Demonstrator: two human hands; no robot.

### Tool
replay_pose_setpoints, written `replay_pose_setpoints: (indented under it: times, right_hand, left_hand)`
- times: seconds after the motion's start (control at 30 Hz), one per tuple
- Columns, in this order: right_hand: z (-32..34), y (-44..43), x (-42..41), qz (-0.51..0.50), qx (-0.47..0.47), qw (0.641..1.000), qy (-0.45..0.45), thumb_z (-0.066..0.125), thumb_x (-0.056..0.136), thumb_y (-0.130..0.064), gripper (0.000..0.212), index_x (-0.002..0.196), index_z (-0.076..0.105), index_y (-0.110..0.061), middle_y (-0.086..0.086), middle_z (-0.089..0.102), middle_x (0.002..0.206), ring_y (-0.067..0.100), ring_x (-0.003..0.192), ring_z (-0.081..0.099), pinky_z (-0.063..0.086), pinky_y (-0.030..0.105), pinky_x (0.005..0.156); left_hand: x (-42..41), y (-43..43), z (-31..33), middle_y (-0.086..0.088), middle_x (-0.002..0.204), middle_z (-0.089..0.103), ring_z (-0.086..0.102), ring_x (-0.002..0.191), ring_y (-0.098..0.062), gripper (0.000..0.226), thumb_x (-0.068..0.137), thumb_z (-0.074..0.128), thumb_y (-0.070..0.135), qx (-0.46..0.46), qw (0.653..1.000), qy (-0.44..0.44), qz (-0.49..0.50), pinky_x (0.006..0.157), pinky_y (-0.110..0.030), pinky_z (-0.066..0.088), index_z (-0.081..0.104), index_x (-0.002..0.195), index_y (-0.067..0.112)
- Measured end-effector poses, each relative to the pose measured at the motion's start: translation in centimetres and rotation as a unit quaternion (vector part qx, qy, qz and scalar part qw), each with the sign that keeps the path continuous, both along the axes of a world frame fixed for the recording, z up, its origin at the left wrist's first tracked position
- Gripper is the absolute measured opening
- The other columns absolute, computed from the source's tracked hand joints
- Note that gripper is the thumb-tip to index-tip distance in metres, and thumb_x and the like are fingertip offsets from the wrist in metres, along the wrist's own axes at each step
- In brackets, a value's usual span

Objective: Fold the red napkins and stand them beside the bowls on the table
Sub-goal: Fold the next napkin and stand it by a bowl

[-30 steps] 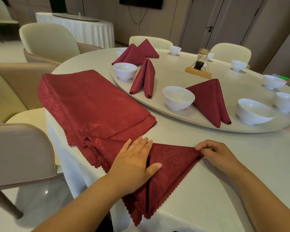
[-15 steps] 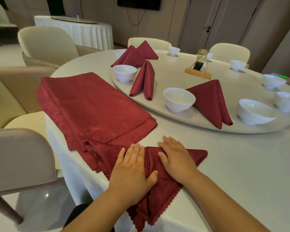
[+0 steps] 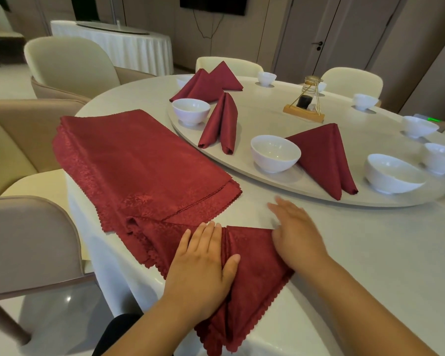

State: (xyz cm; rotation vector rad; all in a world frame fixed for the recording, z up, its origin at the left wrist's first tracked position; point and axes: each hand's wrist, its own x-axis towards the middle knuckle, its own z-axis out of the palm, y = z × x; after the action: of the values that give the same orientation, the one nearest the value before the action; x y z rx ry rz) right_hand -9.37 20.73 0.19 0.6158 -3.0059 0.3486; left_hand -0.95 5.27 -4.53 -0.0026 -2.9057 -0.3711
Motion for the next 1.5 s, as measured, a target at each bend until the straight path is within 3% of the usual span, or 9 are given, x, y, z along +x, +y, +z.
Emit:
replay_pose_setpoints:
  times: [0.33, 0.6, 0.67, 0.77, 1.03, 1.17, 1.27, 1.4, 1.5]
  right_hand:
    - [-2.6, -3.9, 2.7, 0.096, -0.067, 0.991, -0.068, 0.01, 0.093, -0.041, 0.053, 0.145, 0.013, -0.03, -0.01, 0.017, 0.153, 0.006, 0.14, 0.011, -0.007, 0.016, 0.107]
    - [-2.6, -4.0, 2.9, 0.112, 0.023, 0.993, -0.036, -0.021, 0.054, -0.047, 0.098, 0.145, 0.013, -0.034, -0.013, 0.005, 0.154, 0.007, 0.142, 0.0, -0.015, 0.021, 0.102]
    - [-2.6, -4.1, 2.9, 0.11, 0.024, 0.993, -0.033, -0.021, 0.054, -0.048, 0.098, 0.145, 0.012, -0.034, -0.013, 0.005, 0.154, 0.007, 0.142, 0.0, -0.015, 0.021, 0.102]
    - [-2.4, -4.1, 3.1, 0.106, 0.029, 0.993, -0.038, -0.022, 0.053, -0.048, 0.099, 0.145, 0.012, -0.035, -0.014, 0.004, 0.154, 0.007, 0.142, -0.001, -0.015, 0.021, 0.102]
    - [-2.3, -4.1, 3.0, 0.111, 0.028, 0.992, -0.047, -0.023, 0.056, -0.05, 0.096, 0.145, 0.01, -0.034, -0.013, 0.004, 0.154, 0.007, 0.142, -0.001, -0.016, 0.02, 0.102]
    - [-2.4, -4.1, 3.0, 0.117, 0.024, 0.992, -0.047, -0.022, 0.055, -0.05, 0.098, 0.145, 0.01, -0.034, -0.011, 0.004, 0.155, 0.007, 0.142, 0.0, -0.016, 0.019, 0.102]
    - [-2.4, -3.9, 3.0, 0.119, -0.031, 0.991, -0.05, -0.003, 0.079, -0.049, 0.07, 0.145, 0.014, -0.03, -0.009, 0.011, 0.154, 0.006, 0.141, 0.005, -0.014, 0.015, 0.103]
    - [-1.2, -3.0, 2.8, 0.105, -0.152, 0.981, -0.056, 0.039, 0.095, -0.016, 0.041, 0.136, 0.04, -0.021, -0.006, 0.041, 0.14, 0.007, 0.13, 0.03, 0.006, 0.02, 0.113]
    - [-0.2, -1.7, 1.9, 0.086, -0.113, 0.988, -0.059, 0.045, 0.092, -0.014, 0.037, 0.128, 0.05, -0.02, -0.008, 0.052, 0.129, 0.009, 0.12, 0.041, 0.017, 0.024, 0.111]
  left_hand:
    - [-0.3, 0.2, -0.2, -0.011, 0.111, 0.066, 0.065, 0.101, -0.02, 0.051, 0.077, 0.034, 0.021, 0.029, 0.993, 0.117, 0.019, 0.099, -0.03, 0.033, 0.062, 0.113, -0.002]
    - [-0.4, -0.2, -0.7, -0.013, 0.102, 0.07, 0.068, 0.093, -0.025, 0.053, 0.081, 0.032, 0.033, -0.037, 0.999, 0.011, 0.032, 0.093, -0.035, 0.031, 0.072, 0.094, 0.001]
    - [-0.1, -0.8, 0.4, -0.013, 0.118, 0.063, 0.062, 0.108, -0.023, 0.081, 0.092, 0.006, 0.052, -0.032, 0.997, -0.062, 0.037, 0.102, -0.027, 0.031, 0.066, 0.109, 0.001]
    - [0.5, -2.9, 1.2, -0.001, 0.155, 0.0, 0.0, 0.143, -0.014, 0.14, 0.033, -0.046, 0.074, -0.079, 0.99, -0.091, 0.069, 0.106, -0.024, -0.013, 0.004, 0.148, 0.011]
    - [4.1, -8.9, 1.3, 0.005, 0.153, -0.009, -0.017, 0.132, 0.0, 0.146, 0.023, -0.043, 0.08, -0.004, 0.976, -0.077, 0.205, 0.111, -0.03, -0.012, -0.003, 0.147, 0.015]
    - [4.4, -9.8, 1.8, -0.016, 0.14, 0.042, 0.03, 0.135, -0.032, 0.103, 0.076, 0.006, 0.077, 0.131, 0.966, 0.105, 0.195, 0.109, -0.04, 0.01, 0.047, 0.131, 0.0]
    - [2.9, -9.6, 3.1, -0.012, 0.121, 0.059, 0.045, 0.122, -0.027, 0.065, 0.082, 0.028, 0.046, 0.168, 0.956, 0.202, 0.128, 0.104, -0.039, 0.021, 0.063, 0.113, 0.0]
    - [-0.3, -8.1, 5.0, 0.012, 0.106, 0.055, 0.049, 0.107, -0.007, 0.058, 0.078, 0.036, 0.048, 0.254, 0.96, 0.114, 0.008, 0.093, -0.002, 0.024, 0.068, 0.107, 0.009]
    - [-2.9, -7.1, 4.9, 0.01, 0.11, 0.056, 0.052, 0.109, -0.009, 0.03, 0.092, 0.049, 0.027, 0.226, 0.972, -0.019, -0.068, 0.09, -0.011, 0.033, 0.063, 0.115, 0.013]
